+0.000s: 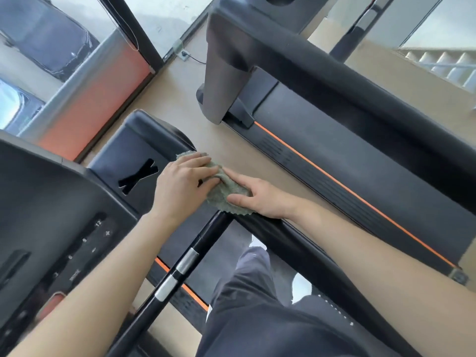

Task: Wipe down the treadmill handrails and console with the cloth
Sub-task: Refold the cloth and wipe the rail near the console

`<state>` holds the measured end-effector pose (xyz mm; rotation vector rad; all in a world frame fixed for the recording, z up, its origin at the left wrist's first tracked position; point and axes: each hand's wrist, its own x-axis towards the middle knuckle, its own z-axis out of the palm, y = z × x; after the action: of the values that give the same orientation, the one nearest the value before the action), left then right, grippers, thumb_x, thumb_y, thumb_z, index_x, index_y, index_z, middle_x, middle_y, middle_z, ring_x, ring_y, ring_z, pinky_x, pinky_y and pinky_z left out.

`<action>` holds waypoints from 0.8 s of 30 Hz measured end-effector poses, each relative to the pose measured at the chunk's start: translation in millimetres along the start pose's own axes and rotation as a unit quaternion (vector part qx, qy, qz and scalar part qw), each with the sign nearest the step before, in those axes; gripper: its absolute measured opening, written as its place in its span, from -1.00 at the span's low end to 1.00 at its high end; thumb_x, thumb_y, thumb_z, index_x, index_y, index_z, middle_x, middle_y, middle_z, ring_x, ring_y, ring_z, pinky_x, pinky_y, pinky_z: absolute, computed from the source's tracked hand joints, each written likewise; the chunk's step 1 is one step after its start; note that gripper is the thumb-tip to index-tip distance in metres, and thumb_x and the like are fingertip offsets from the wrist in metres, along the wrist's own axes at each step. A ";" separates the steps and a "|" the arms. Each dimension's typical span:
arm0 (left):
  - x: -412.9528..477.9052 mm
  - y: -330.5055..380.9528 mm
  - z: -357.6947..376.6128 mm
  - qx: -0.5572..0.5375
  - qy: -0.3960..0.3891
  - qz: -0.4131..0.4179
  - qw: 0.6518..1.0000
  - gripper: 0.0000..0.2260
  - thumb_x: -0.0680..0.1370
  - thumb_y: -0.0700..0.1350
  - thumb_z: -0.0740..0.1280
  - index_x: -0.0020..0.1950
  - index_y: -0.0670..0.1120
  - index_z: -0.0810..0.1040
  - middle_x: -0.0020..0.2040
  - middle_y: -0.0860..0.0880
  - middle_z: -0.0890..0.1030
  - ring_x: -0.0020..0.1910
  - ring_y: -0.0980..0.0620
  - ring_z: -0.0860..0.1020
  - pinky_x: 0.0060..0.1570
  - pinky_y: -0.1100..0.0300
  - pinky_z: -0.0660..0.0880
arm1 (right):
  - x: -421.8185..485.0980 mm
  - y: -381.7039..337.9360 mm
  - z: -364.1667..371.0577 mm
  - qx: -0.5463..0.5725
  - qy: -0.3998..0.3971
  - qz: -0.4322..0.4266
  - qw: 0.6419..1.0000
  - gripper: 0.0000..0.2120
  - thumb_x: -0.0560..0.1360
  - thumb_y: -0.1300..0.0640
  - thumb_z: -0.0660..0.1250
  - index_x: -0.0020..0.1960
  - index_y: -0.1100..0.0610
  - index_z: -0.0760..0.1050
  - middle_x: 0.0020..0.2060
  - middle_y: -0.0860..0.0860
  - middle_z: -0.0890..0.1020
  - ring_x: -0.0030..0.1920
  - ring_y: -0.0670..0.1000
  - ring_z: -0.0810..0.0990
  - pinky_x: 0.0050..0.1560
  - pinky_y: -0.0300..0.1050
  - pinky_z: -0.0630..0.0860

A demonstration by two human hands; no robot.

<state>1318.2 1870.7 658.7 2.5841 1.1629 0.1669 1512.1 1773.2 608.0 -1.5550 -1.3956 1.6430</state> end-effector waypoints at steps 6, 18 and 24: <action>-58.3 76.6 35.1 -0.066 0.062 -0.099 0.991 -0.76 0.48 -0.13 0.53 0.14 0.00 0.73 0.35 0.00 0.61 0.45 -0.07 0.47 0.33 0.08 0.43 | -71.7 22.8 7.5 -0.050 0.042 -0.031 0.997 -0.27 0.57 0.03 0.41 0.61 -0.14 0.09 0.57 -0.13 0.23 0.54 -0.18 0.19 0.53 -0.27 0.11; -155.0 214.8 103.4 -0.157 0.094 -0.153 0.971 -0.60 0.46 -0.19 0.47 0.30 -0.11 0.63 0.51 -0.10 0.44 0.53 -0.13 0.36 0.30 -0.05 0.48 | -216.7 83.1 24.2 -0.183 0.130 0.001 0.974 -0.11 0.48 0.00 0.49 0.64 -0.10 0.02 0.59 -0.16 0.16 0.54 -0.12 0.20 0.48 -0.23 0.19; -192.0 266.2 121.4 -0.252 0.083 -0.224 0.938 -0.53 0.52 -0.11 0.44 0.43 -0.08 0.52 0.60 -0.01 0.30 0.31 0.05 0.55 0.24 0.16 0.43 | -267.2 94.3 27.5 -0.238 0.158 -0.021 0.958 -0.18 0.43 0.01 0.51 0.59 -0.08 0.20 0.57 -0.15 0.23 0.51 -0.11 0.27 0.48 -0.07 0.30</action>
<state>1407.4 1533.3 631.9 1.8421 1.5026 0.5108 1578.3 1497.8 637.1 -1.9283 -1.7051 1.0091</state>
